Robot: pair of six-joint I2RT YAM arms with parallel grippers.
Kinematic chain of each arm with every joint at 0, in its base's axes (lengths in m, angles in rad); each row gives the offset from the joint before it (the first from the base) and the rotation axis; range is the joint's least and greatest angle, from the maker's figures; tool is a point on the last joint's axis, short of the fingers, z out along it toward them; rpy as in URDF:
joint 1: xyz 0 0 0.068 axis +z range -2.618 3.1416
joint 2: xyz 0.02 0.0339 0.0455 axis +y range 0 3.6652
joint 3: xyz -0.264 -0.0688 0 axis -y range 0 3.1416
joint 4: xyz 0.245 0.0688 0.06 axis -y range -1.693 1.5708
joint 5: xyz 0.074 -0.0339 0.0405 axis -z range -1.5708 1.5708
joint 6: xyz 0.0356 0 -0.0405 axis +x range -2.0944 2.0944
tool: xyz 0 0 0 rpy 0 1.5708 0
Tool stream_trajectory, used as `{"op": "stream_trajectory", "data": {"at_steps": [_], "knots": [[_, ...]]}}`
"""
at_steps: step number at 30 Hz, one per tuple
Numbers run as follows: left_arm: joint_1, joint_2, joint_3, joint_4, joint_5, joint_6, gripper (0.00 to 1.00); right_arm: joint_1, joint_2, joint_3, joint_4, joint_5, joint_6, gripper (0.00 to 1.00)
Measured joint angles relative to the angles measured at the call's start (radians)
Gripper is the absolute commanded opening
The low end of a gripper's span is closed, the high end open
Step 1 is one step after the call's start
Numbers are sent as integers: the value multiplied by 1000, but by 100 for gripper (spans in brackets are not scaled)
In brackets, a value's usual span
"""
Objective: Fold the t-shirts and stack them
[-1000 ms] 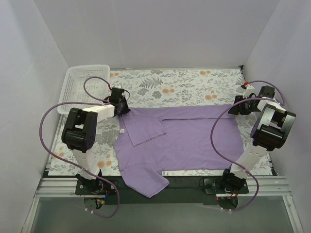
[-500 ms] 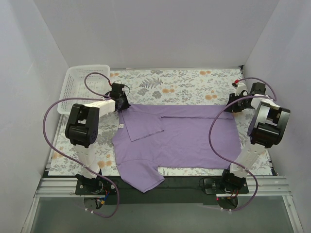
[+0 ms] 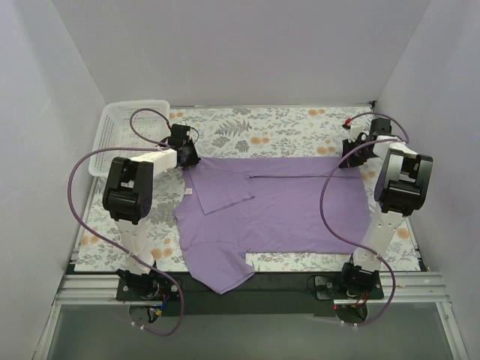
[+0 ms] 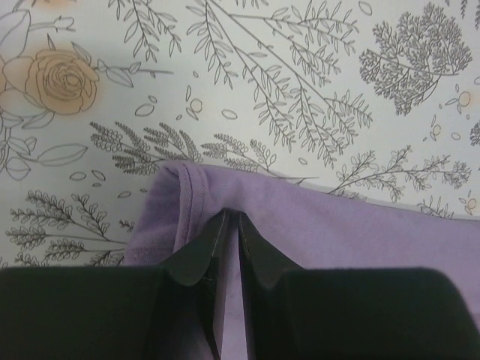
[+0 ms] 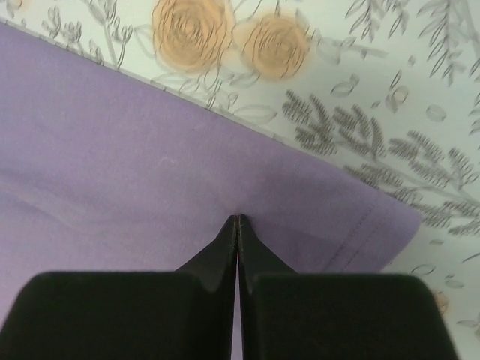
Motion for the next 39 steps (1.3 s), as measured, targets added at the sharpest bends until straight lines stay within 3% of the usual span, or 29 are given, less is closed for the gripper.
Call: {"op": "stream_trajectory", "data": {"at_steps": [9,21,23,25,27,30,32,35,39], "knots": [[22,124,190,-61,38,8,9,58,183,306,-33,131,1,1],[47,403,664,-252,129,4,10,113,424,720,-82,309,16,1],[51,433,722,-274,143,2,13,118,443,755,-83,332,19,7],[56,439,737,-291,156,3,17,121,445,763,-82,339,24,19],[61,429,733,-298,175,6,28,121,428,745,-76,326,21,33],[64,367,665,-271,223,11,42,121,319,603,-58,284,17,47],[68,258,559,-253,262,18,49,121,227,517,-83,253,7,50],[70,16,380,-192,309,32,58,122,72,367,-64,207,-9,55],[69,-372,167,-87,344,64,61,129,-115,138,-15,146,-21,58]]}}
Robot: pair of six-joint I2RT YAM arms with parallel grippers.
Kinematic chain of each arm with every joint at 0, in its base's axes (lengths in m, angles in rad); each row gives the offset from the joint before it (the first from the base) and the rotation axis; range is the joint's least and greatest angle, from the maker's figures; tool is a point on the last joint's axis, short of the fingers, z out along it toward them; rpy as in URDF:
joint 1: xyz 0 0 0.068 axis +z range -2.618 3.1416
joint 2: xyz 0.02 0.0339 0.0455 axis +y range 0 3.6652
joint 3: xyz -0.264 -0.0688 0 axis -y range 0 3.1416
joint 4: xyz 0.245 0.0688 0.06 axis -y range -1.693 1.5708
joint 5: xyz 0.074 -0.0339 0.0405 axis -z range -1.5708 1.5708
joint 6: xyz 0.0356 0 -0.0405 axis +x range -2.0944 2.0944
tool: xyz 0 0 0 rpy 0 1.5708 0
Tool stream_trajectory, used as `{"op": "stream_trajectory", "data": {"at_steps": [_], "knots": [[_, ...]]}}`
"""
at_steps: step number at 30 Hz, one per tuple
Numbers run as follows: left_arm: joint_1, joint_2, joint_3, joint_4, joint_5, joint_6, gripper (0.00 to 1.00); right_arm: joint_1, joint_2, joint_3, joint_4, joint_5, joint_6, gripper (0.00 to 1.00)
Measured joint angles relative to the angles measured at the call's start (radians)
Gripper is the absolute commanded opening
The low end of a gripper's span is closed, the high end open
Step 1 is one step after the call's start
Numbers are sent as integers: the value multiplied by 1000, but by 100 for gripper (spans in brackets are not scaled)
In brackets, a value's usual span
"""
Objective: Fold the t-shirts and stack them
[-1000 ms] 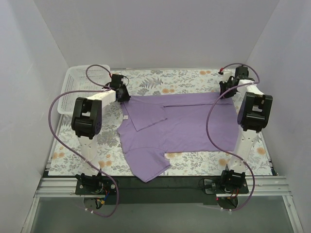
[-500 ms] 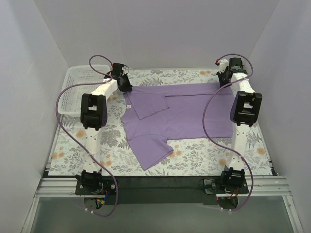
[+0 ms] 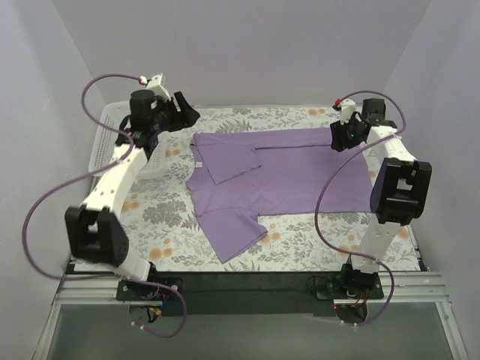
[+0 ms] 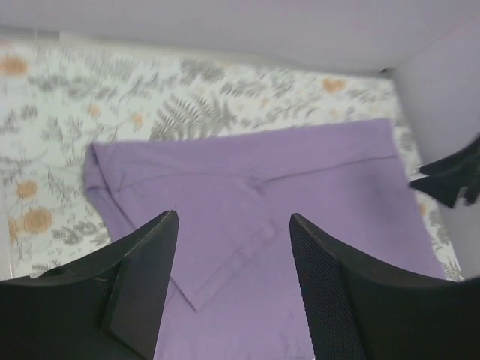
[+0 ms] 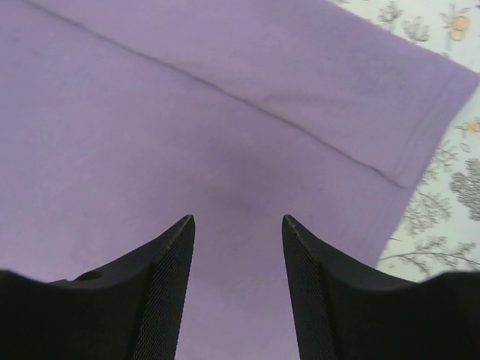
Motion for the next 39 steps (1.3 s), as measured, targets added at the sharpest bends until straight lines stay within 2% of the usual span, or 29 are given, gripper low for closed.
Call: {"op": "stream_trajectory", "data": {"at_steps": [3,4,6,9,11,16,19,23,27,33,39], "knots": [[-2,-266,-179,80,5,27,69,10,-71,-127,32,-51,-17,59],[-2,-351,-247,91,5,36,85,13,-93,-180,46,-65,-26,59],[-1,-492,-388,103,0,55,98,18,-166,-322,75,-94,-55,59],[0,-700,-616,87,-3,44,98,21,-347,-550,87,-124,-109,61],[0,-782,-700,39,9,15,94,18,-525,-673,84,-148,-151,63],[-1,-818,-773,-86,100,-140,84,-3,-1006,-884,134,-276,-288,76],[-6,-831,-822,-159,164,-234,82,-6,-1163,-977,119,-351,-347,82],[-58,-869,-860,-275,206,-314,79,-21,-1139,-998,16,-396,-385,82],[-209,-909,-910,-337,202,-399,78,-35,-1042,-968,-18,-425,-368,83],[-406,-966,-957,-383,123,-551,75,-44,-1001,-955,-33,-433,-346,83],[-578,-876,-983,-352,-23,-718,70,-58,-978,-955,-39,-434,-338,83]]}}
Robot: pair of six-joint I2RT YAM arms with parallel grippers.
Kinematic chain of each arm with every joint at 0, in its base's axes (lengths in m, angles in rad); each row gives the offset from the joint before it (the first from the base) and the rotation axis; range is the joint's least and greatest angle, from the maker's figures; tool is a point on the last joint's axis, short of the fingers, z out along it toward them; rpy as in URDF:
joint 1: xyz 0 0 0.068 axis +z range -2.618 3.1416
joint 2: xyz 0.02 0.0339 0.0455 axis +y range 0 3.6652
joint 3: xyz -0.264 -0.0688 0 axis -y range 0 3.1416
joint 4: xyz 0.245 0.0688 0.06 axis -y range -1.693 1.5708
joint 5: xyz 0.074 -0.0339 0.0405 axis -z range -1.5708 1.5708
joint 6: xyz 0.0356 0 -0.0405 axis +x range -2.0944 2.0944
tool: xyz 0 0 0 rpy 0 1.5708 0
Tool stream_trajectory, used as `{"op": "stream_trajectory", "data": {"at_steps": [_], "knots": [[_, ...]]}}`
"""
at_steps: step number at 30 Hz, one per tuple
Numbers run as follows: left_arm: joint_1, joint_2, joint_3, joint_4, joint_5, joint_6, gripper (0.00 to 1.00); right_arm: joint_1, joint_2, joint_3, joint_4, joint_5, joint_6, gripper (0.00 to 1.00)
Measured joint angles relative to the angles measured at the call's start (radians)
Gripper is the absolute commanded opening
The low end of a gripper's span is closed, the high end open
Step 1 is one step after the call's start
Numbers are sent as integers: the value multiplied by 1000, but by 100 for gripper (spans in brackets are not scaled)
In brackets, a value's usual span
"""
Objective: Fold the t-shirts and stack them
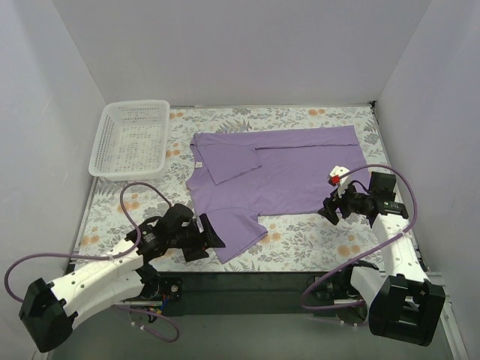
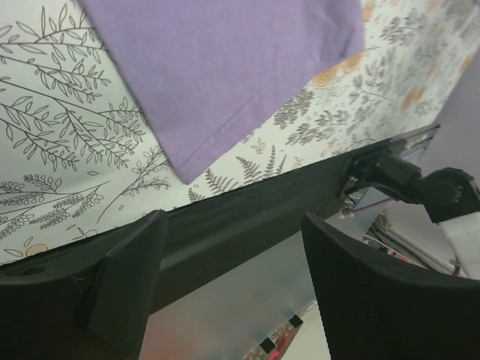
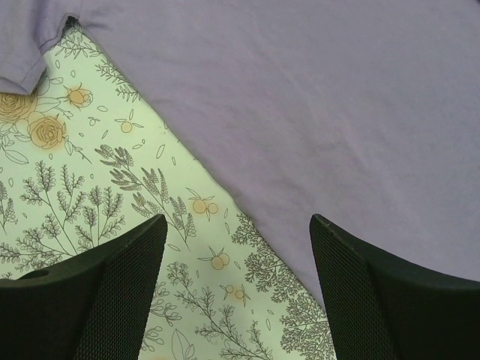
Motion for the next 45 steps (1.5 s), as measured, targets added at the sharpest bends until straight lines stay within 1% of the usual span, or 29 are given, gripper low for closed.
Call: {"op": "stream_trajectory", "data": {"at_steps": [5,9,11,12,17,18,20,24,28,29,33,40,45], "knots": [[-131,114,-1,41,-117,-129,70,-7,14,0,0,0,3,83],[-193,157,-1,56,-189,-182,69,-10,21,0,-1,0,6,83],[-214,172,-1,57,-217,-195,66,-10,24,0,-1,0,8,83],[-221,180,-1,57,-229,-201,61,-10,24,0,-1,0,8,83],[-248,236,-2,66,-270,-214,59,-10,26,0,-1,0,11,83],[-252,251,-5,76,-274,-215,57,-10,26,0,-1,0,11,83],[-257,278,-7,93,-279,-221,55,-11,26,0,-1,0,12,83],[-263,317,-3,143,-286,-228,47,-12,26,0,-1,-1,13,83],[-278,369,16,175,-288,-229,47,-18,26,0,-1,-4,13,83],[-283,381,21,183,-288,-229,45,-18,26,0,-1,-5,13,83],[-303,410,31,200,-285,-233,44,-20,26,0,-1,-7,13,83],[-321,414,32,204,-286,-236,43,-25,25,0,-1,-9,16,83],[-328,382,24,165,-289,-236,42,-31,25,0,-1,-11,16,83]]}}
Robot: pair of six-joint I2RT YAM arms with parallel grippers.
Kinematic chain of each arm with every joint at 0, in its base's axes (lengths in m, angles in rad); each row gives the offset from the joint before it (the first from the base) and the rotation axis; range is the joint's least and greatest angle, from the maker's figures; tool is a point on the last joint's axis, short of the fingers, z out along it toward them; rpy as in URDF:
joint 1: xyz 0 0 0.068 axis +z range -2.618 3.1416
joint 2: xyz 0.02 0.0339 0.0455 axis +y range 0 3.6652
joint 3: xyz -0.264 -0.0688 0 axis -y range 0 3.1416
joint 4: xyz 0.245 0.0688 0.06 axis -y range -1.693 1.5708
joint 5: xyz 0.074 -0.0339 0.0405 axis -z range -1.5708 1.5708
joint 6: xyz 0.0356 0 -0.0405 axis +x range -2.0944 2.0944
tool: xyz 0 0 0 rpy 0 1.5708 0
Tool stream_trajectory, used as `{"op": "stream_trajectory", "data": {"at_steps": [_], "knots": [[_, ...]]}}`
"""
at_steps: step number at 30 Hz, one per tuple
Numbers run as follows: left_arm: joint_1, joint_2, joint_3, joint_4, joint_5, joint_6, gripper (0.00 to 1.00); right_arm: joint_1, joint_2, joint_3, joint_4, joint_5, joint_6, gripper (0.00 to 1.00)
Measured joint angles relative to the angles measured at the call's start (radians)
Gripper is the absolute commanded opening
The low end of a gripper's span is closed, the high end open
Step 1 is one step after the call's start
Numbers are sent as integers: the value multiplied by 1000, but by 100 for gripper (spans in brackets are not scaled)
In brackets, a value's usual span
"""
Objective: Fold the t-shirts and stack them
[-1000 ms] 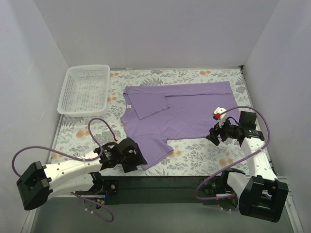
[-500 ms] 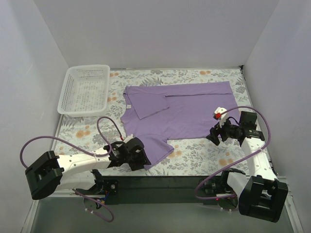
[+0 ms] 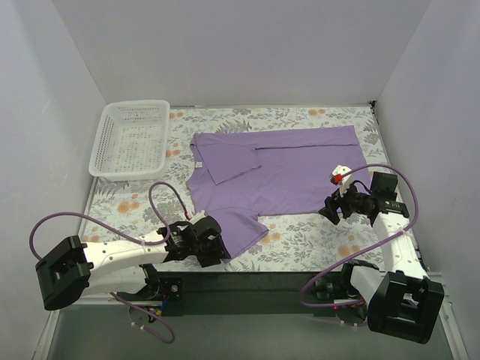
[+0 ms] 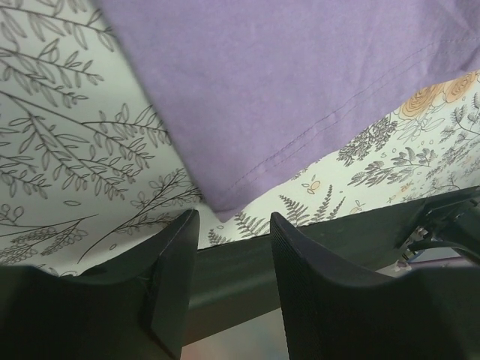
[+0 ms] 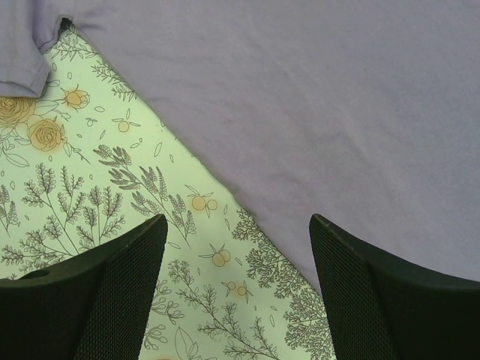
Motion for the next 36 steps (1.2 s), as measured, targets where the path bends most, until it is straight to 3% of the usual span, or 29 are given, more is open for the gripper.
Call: {"op": "stream_trajectory", "data": {"at_steps": [11,19,25,36], "knots": [[0,-12,-18,10,-1,-2,40,0,0,0,0,-3,0,83],[-2,26,-18,53,1,-8,24,-2,0,0,0,-4,0,83],[-2,34,-20,56,-3,-10,1,-6,0,0,0,-5,0,83],[-3,-37,-23,3,-40,0,0,-39,-2,3,-1,27,3,83]]}}
